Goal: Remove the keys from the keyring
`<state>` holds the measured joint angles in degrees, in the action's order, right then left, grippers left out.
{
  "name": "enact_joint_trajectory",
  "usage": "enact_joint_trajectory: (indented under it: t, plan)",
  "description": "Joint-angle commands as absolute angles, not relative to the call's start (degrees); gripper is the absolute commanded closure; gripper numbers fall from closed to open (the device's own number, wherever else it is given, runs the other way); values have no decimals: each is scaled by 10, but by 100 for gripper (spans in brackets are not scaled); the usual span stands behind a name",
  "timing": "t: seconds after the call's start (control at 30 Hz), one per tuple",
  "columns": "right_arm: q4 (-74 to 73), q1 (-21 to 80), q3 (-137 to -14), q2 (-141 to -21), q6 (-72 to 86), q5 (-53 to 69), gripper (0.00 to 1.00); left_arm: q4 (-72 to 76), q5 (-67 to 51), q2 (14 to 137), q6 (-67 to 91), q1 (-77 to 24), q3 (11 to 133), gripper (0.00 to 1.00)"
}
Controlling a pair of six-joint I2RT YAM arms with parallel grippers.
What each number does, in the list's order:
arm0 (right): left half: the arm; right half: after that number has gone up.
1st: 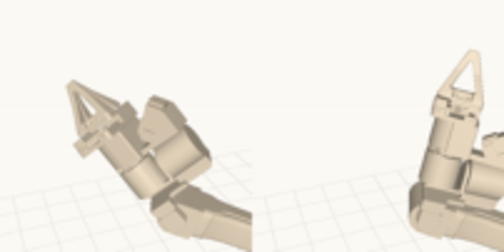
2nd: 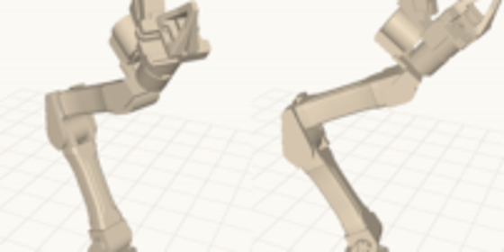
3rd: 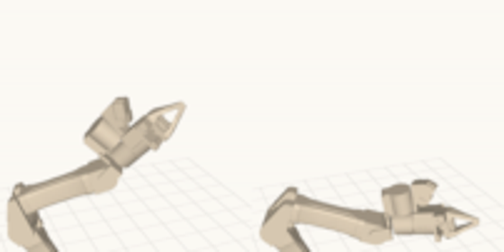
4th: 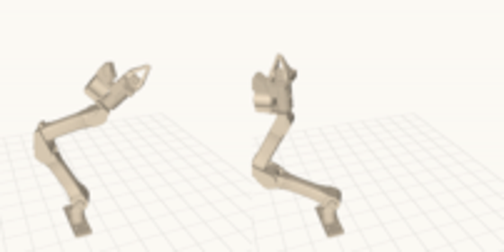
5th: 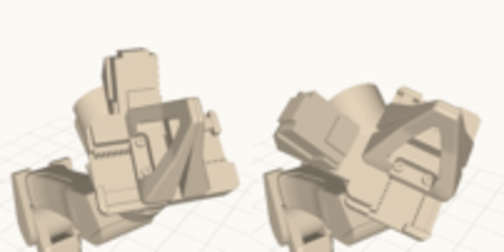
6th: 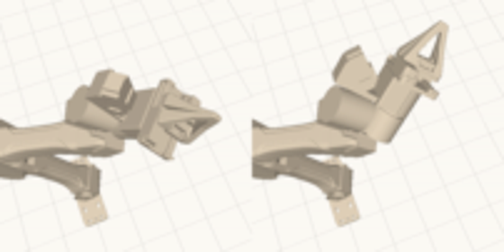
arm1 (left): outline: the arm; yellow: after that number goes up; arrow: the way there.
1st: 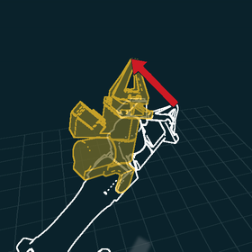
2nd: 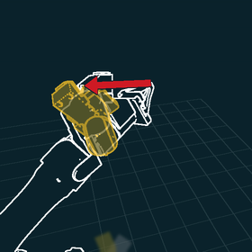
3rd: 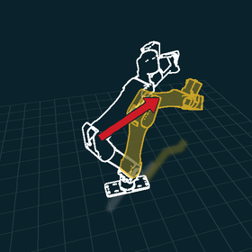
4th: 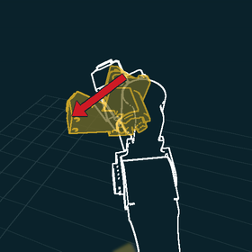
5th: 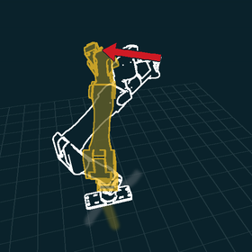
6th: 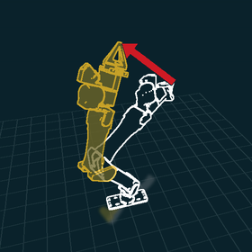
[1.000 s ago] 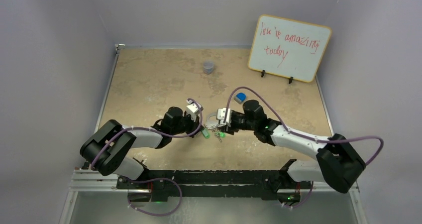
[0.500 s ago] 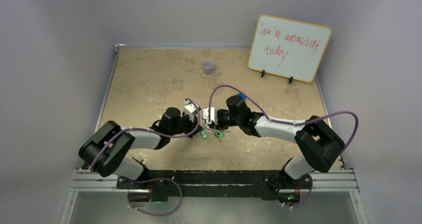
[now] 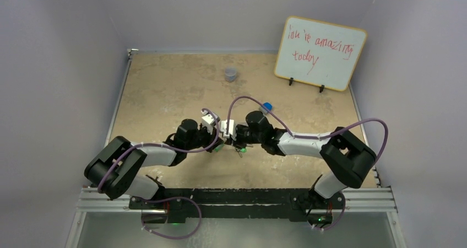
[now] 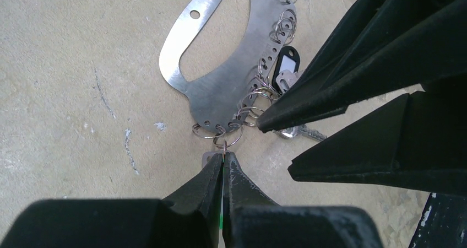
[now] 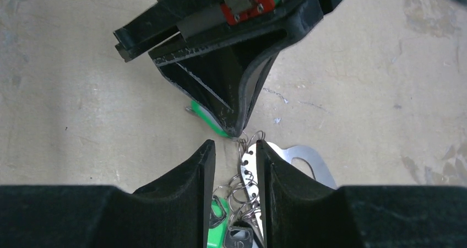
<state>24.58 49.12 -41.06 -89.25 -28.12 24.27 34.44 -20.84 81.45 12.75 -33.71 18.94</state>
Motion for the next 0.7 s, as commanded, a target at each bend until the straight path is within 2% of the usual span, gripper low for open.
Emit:
enact_joint_trajectory:
  t: [0.0,0.67]
  plan:
    - [331,495,-374,-880,-217,208,64,366,-214,797,132,-330,184,100]
    - [394,496,-364,-953,-236,188,64,371,-222,791,136,-328,180,100]
